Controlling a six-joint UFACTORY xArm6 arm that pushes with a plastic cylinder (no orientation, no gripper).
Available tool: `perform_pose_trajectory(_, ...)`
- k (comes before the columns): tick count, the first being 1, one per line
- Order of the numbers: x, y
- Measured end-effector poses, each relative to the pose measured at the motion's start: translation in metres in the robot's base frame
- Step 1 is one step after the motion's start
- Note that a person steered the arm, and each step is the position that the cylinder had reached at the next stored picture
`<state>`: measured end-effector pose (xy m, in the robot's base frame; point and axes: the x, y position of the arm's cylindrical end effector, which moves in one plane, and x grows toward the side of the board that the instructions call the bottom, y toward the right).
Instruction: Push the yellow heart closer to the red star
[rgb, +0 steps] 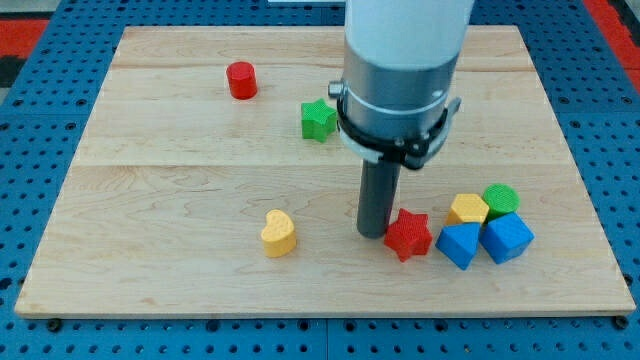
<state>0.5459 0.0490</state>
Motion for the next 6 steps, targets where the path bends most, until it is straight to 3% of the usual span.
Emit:
perform_pose_trajectory(1, 0.03, -0.004)
perform_pose_trajectory(3, 0.043, -0.104)
perform_pose_trajectory(4, 0.022, -0.123)
perform_pose_trajectory(6, -0.025, -0.081)
